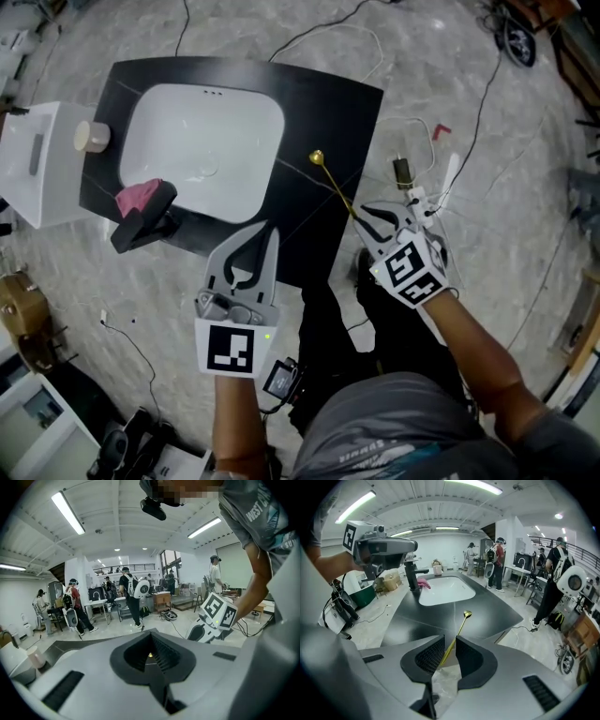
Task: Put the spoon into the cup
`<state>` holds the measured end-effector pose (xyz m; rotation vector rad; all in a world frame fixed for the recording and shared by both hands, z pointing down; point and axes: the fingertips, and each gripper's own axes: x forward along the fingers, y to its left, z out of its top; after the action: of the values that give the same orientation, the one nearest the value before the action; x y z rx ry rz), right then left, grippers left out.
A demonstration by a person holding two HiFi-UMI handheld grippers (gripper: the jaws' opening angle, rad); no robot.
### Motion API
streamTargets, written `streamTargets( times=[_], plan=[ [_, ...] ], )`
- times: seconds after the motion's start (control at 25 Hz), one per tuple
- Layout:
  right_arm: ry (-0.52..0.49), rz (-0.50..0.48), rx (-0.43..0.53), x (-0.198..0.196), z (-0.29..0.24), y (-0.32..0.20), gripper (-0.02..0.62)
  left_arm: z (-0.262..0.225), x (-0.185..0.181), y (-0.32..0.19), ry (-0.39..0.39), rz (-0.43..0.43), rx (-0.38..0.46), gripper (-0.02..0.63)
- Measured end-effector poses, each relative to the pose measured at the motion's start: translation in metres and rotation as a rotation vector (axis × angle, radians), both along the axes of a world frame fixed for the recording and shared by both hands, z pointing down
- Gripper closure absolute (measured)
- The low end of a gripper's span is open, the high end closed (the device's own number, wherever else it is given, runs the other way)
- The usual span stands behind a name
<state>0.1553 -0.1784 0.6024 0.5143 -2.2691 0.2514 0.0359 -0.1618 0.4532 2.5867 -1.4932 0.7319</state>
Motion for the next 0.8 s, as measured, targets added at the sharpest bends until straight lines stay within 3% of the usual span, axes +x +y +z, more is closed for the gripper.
streamTargets(
  times=[0.32, 0.52, 0.8],
  plan=[
    [0.046, 0.008, -0.087, -0.001, 0.041, 0.001, 0.486, 0.026, -0.009, -0.006, 0.044, -0.039, -0.061, 0.604],
    [0.073, -0.02, -0.095, -0.002, 0.051, 0.002, 0.485, 0.035, -0.011, -0.01, 0.068, -0.055, -0.078, 0.604],
    [0.062, 0.0, -0.145, -0.002, 0.062, 0.009, 0.486, 0.045, -0.01, -0.01, 0.078, -0.05, -0.101, 0.604]
  ],
)
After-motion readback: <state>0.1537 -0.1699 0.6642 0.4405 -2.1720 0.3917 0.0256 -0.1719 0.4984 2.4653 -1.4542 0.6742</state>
